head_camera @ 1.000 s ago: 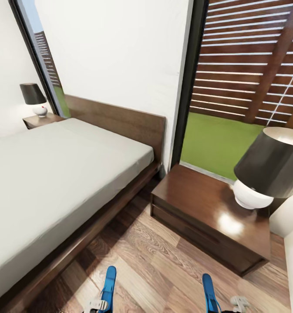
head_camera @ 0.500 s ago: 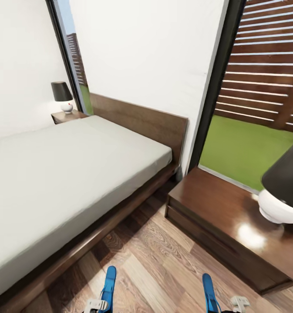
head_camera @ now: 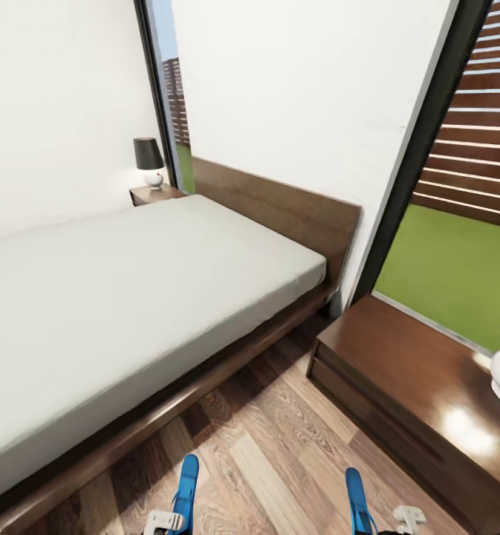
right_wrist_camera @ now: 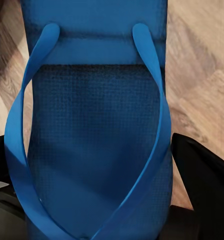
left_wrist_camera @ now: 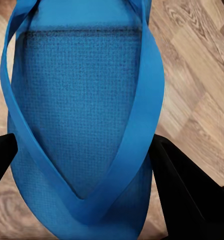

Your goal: In the bedroom, move the book from the bed onto either nightstand, and place the two sandals side by side next to the bed.

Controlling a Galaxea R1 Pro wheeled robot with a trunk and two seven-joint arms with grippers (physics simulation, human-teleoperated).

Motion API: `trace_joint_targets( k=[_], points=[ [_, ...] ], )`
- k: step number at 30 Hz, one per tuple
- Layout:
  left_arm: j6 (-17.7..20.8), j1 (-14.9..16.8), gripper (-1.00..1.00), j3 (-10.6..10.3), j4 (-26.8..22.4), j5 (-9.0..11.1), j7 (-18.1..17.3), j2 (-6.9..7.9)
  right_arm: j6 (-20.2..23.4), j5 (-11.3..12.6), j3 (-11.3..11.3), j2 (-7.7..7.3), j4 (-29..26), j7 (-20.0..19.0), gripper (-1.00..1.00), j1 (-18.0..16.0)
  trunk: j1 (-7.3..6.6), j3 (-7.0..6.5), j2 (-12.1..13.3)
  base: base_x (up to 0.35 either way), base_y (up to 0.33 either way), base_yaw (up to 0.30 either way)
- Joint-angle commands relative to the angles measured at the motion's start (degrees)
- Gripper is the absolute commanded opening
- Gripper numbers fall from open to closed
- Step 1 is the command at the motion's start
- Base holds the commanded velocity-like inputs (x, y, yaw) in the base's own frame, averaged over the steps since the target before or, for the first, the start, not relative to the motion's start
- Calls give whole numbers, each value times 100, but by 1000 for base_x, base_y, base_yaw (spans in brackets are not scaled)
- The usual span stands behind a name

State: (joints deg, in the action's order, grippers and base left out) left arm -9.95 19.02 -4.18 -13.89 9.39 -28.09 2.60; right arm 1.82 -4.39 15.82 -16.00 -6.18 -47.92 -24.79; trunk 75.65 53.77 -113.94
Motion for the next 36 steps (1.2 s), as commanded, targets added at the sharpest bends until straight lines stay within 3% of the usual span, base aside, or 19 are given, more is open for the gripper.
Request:
trace_joint_targets(
  k=[1,36],
  points=[
    [-24,5,-100,-42,9,45,-4,4,20,-44,50,0,-6,-21,-100,0,-1,4,-2,0,0,283],
    [-23,5,-100,-48,9,45,-1,-5,20,-44,49,0,-6,-17,-100,0,-1,4,-2,0,0,283]
  ],
)
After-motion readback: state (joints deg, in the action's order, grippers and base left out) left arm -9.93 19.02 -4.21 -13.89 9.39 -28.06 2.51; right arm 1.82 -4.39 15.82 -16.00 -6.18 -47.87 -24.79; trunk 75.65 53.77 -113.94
